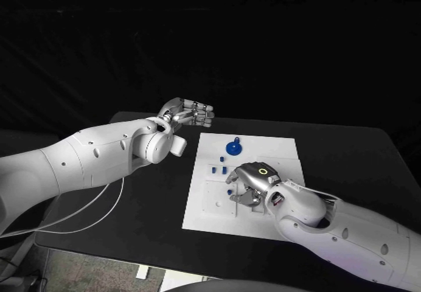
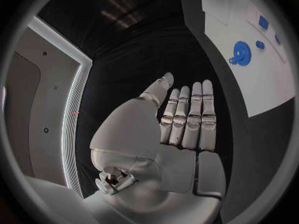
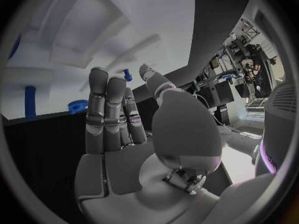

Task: Assemble the parts on the task board

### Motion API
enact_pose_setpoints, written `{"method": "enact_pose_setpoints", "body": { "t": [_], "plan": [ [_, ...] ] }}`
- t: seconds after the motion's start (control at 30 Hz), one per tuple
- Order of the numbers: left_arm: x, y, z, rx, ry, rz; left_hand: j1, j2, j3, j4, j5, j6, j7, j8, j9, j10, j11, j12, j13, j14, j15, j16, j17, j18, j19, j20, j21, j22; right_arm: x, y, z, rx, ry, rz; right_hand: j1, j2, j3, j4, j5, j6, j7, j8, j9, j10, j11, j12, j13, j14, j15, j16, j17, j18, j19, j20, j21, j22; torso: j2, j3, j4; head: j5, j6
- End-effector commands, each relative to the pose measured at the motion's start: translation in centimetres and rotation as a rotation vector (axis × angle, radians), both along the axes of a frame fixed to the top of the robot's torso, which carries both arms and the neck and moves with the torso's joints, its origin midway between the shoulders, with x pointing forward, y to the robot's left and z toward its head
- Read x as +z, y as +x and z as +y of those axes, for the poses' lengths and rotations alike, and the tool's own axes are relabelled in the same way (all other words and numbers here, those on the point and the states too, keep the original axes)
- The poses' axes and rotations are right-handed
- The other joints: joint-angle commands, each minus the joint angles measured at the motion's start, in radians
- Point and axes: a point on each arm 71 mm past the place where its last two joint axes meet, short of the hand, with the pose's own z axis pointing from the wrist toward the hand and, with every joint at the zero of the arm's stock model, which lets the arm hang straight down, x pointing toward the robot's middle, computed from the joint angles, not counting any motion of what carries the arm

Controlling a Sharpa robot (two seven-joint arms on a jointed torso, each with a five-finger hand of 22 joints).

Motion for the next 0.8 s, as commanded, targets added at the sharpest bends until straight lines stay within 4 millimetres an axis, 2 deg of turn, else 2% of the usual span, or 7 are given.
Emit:
{"method": "enact_pose_setpoints", "body": {
  "t": [0.03, 0.2, 0.27, 0.43, 0.63, 0.73, 0.8],
  "plan": [
    [0.1, 0.0, 0.0, -0.011, -0.010, 0.002, -0.005, 0.005, -0.006, -0.003, -0.002, -0.002, 0.004, 0.002, 0.000, -0.005, 0.002, 0.001, -0.001, -0.008, 0.002, 0.000, 0.000, 0.008, -0.007, 0.002, -0.005, 0.000, 1.6, 0.3, -0.7, -0.041, 0.053, -0.033, 0.002, 0.002, 0.011, 0.001, -0.004, 0.002, 0.005, 0.000, -0.001, 0.013, -0.003, 0.000, 0.000, 0.003, -0.001, 0.007, -0.002, 0.032, 0.042, 0.003, 0.010, -0.003, 0.001, -0.0002, -0.0018, -0.006, 0.005],
    [0.1, 0.0, 0.1, -0.010, -0.009, 0.002, -0.003, 0.005, -0.007, -0.004, -0.002, -0.002, 0.004, 0.002, 0.000, -0.006, 0.002, 0.001, -0.001, -0.009, 0.003, 0.000, 0.000, 0.008, -0.007, 0.003, -0.006, 0.000, 3.9, 1.5, -3.0, -0.096, 0.062, -0.039, -0.013, 0.005, 0.072, -0.011, -0.010, 0.009, 0.009, 0.001, -0.001, 0.063, -0.016, -0.001, 0.000, 0.011, -0.013, 0.008, -0.006, 0.014, 0.043, -0.010, 0.042, -0.009, 0.000, -0.0014, -0.0023, -0.021, 0.015],
    [0.1, 0.0, 0.2, -0.012, -0.010, 0.002, -0.003, 0.005, -0.007, -0.004, -0.002, -0.002, 0.004, 0.002, 0.000, -0.006, 0.002, 0.001, -0.001, -0.009, 0.003, 0.000, 0.000, 0.008, -0.007, 0.003, -0.006, 0.000, 4.6, 2.3, -4.3, -0.126, 0.057, -0.031, -0.022, 0.007, 0.096, -0.008, 0.001, 0.010, 0.017, 0.001, -0.001, 0.100, -0.025, -0.001, 0.000, 0.013, -0.018, 0.009, -0.005, 0.008, 0.044, -0.014, 0.058, -0.008, 0.000, -0.0011, -0.0031, -0.028, 0.019],
    [0.1, 0.0, 0.2, -0.017, -0.012, 0.002, -0.002, 0.006, -0.008, -0.003, -0.001, -0.001, 0.003, 0.002, 0.000, -0.005, 0.002, 0.001, -0.001, -0.007, 0.002, 0.000, 0.000, 0.009, -0.005, 0.002, -0.005, 0.000, 5.5, 3.9, -7.1, -0.195, 0.036, -0.009, -0.028, -0.002, 0.106, -0.007, 0.018, 0.006, 0.016, 0.000, -0.001, 0.101, -0.026, 0.000, 0.000, 0.013, -0.019, 0.007, -0.005, 0.003, 0.042, -0.018, 0.058, -0.014, -0.002, -0.0035, -0.0075, -0.039, 0.029],
    [0.1, 0.0, 0.1, -0.020, -0.013, 0.001, -0.002, 0.007, -0.007, -0.004, -0.002, 0.002, 0.002, 0.003, 0.001, 0.002, -0.001, 0.001, -0.001, -0.007, 0.001, 0.000, 0.000, 0.009, -0.005, 0.002, -0.004, 0.001, 5.0, 5.1, -9.6, -0.250, -0.009, 0.058, -0.020, 0.006, 0.057, -0.005, -0.007, -0.007, 0.037, 0.000, -0.001, 0.073, -0.018, 0.001, 0.001, 0.006, -0.013, 0.005, -0.005, 0.007, 0.039, -0.012, 0.041, -0.028, -0.003, -0.0060, -0.0089, -0.047, 0.031],
    [0.1, 0.0, -0.1, -0.020, -0.014, 0.000, -0.003, 0.007, -0.007, -0.004, -0.002, 0.001, 0.003, 0.002, 0.000, -0.001, 0.000, 0.001, -0.001, -0.007, 0.001, 0.000, 0.000, 0.009, -0.005, 0.002, -0.004, 0.002, 4.5, 5.4, -10.0, -0.256, -0.027, 0.102, -0.012, 0.016, 0.006, 0.003, -0.013, -0.014, 0.036, 0.001, -0.001, 0.062, -0.016, 0.001, 0.001, 0.003, -0.011, 0.006, -0.005, 0.008, 0.039, -0.010, 0.035, -0.034, -0.003, -0.0049, -0.0091, -0.051, 0.031],
    [0.1, 0.0, -0.2, -0.022, -0.015, 0.000, -0.003, 0.007, -0.007, -0.004, -0.002, 0.001, 0.003, 0.002, 0.000, -0.001, 0.000, 0.001, -0.001, -0.007, 0.001, 0.000, 0.000, 0.009, -0.005, 0.002, -0.004, 0.002, 4.3, 5.5, -10.1, -0.256, -0.038, 0.124, -0.008, 0.019, -0.026, 0.010, -0.016, -0.023, 0.026, 0.001, -0.001, 0.050, -0.013, 0.001, 0.001, 0.000, -0.008, 0.007, -0.006, 0.010, 0.038, -0.008, 0.030, -0.038, -0.002, -0.0054, -0.0081, -0.052, 0.032]
  ]
}}
